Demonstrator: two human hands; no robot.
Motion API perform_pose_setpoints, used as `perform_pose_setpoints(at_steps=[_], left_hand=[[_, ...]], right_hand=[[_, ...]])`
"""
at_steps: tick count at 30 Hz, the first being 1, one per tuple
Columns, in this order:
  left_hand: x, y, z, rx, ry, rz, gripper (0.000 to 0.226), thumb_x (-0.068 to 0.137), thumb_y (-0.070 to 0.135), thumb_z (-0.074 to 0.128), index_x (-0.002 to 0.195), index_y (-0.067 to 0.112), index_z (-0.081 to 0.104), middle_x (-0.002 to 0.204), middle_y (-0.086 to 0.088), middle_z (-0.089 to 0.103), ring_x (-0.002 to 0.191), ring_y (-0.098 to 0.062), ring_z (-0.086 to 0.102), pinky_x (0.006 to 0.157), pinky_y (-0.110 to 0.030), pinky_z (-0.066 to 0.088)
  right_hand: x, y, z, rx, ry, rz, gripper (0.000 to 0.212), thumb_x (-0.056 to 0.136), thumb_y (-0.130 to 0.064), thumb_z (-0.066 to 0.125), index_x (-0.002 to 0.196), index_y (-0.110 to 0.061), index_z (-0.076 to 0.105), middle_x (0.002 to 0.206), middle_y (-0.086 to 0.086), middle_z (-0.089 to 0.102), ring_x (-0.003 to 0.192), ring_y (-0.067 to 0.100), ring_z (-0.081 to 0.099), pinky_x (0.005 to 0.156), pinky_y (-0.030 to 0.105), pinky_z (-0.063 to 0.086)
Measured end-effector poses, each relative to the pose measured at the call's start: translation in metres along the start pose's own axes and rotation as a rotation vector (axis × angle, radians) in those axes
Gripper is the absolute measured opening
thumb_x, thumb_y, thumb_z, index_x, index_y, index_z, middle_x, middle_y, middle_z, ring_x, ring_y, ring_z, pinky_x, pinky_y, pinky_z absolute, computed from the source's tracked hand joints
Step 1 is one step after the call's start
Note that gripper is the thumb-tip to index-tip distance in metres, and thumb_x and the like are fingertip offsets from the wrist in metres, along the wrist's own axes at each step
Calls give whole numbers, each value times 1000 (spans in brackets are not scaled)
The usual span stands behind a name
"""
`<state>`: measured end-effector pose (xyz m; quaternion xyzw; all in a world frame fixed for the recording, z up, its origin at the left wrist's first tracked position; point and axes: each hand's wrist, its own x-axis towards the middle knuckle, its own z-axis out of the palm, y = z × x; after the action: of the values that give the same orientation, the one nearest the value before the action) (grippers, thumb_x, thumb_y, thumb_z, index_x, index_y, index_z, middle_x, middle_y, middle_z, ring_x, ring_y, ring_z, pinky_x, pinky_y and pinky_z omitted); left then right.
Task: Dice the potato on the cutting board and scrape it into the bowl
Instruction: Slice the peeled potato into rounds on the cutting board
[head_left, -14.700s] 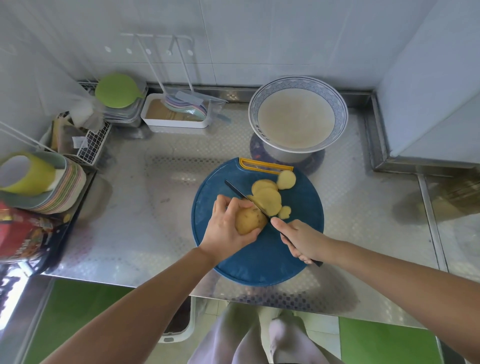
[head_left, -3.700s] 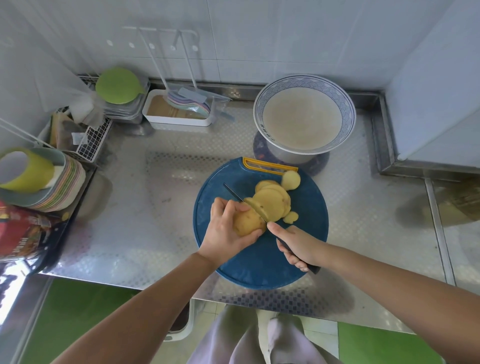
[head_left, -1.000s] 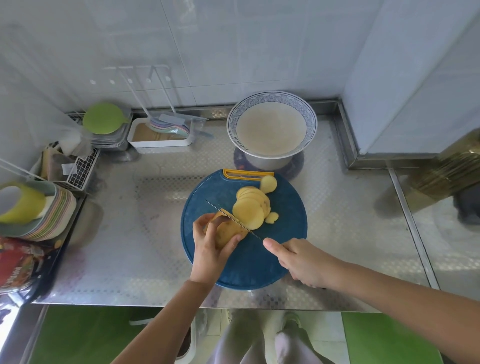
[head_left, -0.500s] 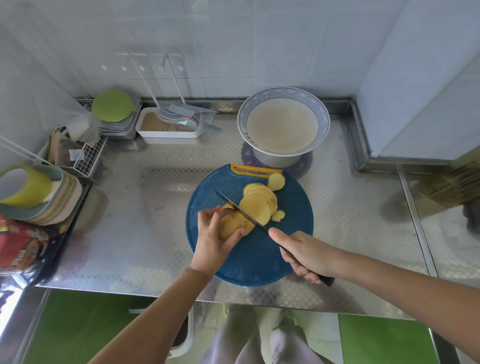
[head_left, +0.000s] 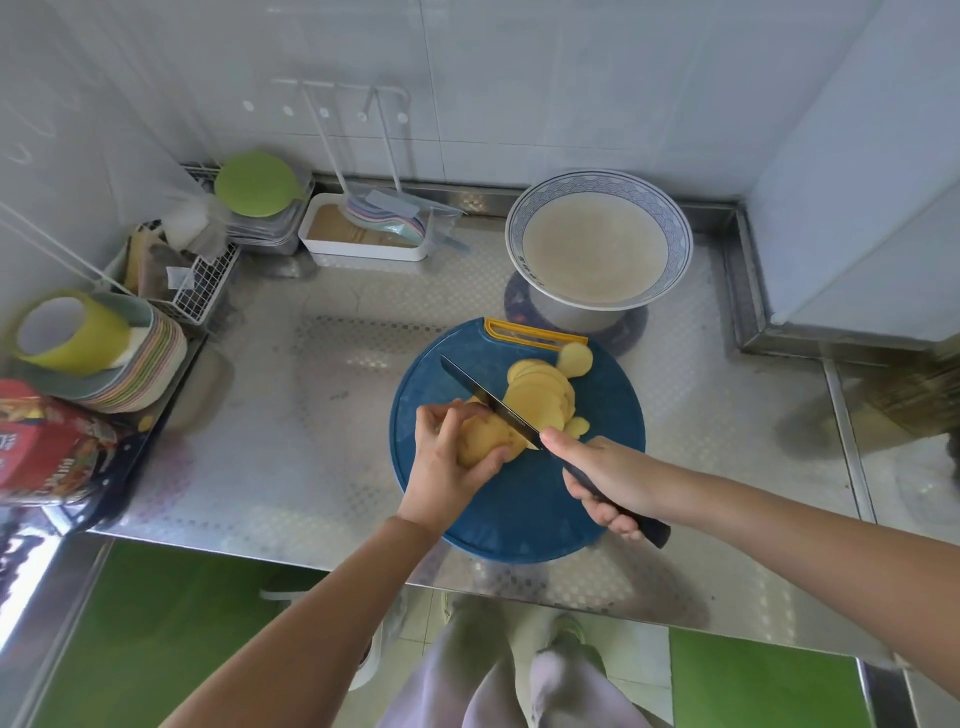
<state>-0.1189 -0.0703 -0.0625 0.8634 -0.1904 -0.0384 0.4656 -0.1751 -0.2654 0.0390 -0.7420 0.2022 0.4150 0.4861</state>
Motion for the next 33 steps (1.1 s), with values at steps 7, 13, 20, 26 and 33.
perform_pose_setpoints(at_steps=[7,13,20,26,33], left_hand=[[0,-3,2,26,16,42,49,75,57,64,116,35,51,114,1,36,117,-13,43,100,-16,35],[3,-3,0,-3,-6,6,46,71,55,68,111,42,49,115,2,37,119,0,39,98,-1,28],[6,0,-6,-17,-70,-47,52,75,30,80,106,51,43,116,3,36,113,8,38,95,1,28],[6,1,-5,10,-75,-43,48,76,30,80,110,39,48,116,3,35,115,15,33,91,4,28],[7,3,-2,34,-75,-44,48,75,28,81,111,34,51,117,2,34,118,-7,36,96,-7,28]], right_hand=[[11,0,6,71,-7,25,69,92,-75,23,61,-15,36,42,2,37,31,14,32,40,20,34],[28,-6,11,88,-7,61,69,87,-82,24,67,-16,35,44,1,37,34,15,31,41,20,33],[6,13,12,123,-2,71,68,90,-78,28,64,-16,36,47,3,37,35,14,32,42,20,33],[-1,25,14,154,-5,46,69,89,-78,28,62,-15,36,46,4,36,33,14,30,39,20,33],[5,29,14,146,-3,27,70,90,-76,26,61,-13,36,45,5,36,32,15,30,39,21,34]])
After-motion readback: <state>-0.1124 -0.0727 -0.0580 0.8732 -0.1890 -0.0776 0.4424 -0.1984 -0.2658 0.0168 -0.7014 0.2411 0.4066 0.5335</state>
